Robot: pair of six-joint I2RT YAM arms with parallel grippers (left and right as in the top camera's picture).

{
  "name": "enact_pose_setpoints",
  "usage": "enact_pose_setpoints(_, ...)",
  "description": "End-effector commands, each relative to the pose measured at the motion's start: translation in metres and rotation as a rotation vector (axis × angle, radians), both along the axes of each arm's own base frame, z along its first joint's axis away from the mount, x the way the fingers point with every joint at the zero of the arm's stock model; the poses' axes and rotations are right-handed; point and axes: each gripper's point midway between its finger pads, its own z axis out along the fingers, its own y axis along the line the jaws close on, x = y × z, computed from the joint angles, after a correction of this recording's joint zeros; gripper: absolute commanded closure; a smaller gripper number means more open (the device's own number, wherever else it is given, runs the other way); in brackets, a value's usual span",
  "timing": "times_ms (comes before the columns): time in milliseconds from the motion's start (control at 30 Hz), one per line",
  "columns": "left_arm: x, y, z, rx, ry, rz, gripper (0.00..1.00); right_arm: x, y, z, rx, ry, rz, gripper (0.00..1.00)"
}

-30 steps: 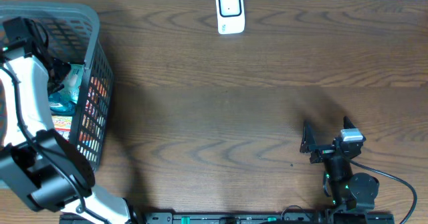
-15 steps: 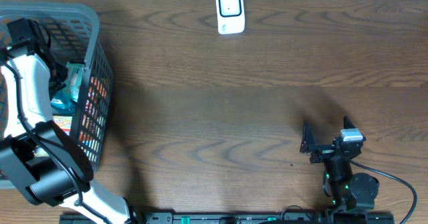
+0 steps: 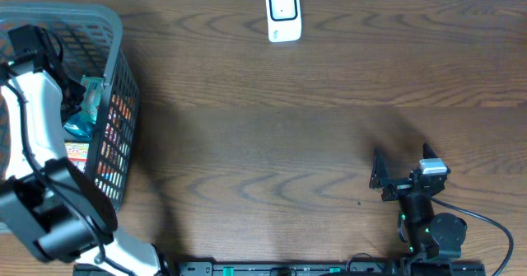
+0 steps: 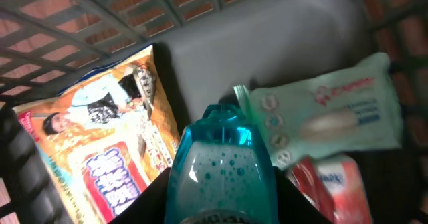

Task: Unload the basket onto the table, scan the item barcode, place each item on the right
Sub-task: 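Grasp the teal mouthwash bottle with the left gripper and lift it, then carry the bottle toward the scanner and lower it onto the table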

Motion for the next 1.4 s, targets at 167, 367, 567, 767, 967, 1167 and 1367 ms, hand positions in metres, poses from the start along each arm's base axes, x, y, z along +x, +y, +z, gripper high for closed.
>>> enact_pose_setpoints(167,-0.024,-0.008,0.155,0.201,-0.4,-0.001,0.81,0.0,0.001,-0.001,-0.008,0.0,0.002,0.01)
enact_pose_setpoints(367,-0.052,-0.038,0.229,0.216,-0.667,-0.022,0.81,0.0,0.001,-0.001,-0.008,0.0,0.002,0.01)
enact_pose_setpoints(567,-0.06,-0.09,0.274,0.087,-0.899,-0.176,0.81,0.0,0.001,-0.001,-0.008,0.0,0.002,0.01)
enact_pose_setpoints(767,-0.065,-0.155,0.299,-0.045,-1.013,-0.399,0.81,0.0,0.001,-0.001,-0.008,0.0,0.002,0.01)
enact_pose_setpoints(967,-0.056,-0.201,0.294,-0.119,-0.989,-0.565,0.81,0.0,0.001,-0.001,-0.008,0.0,0.002,0.01)
enact_pose_setpoints(1167,-0.041,-0.259,0.278,-0.197,-0.916,-0.788,0.81,0.0,0.001,-0.001,-0.008,0.0,0.002,0.01)
enact_pose_setpoints(1367,-0.02,-0.31,0.237,-0.262,-0.76,-0.944,0.81,0.0,0.001,-0.001,-0.008,0.0,0.002,0.01)
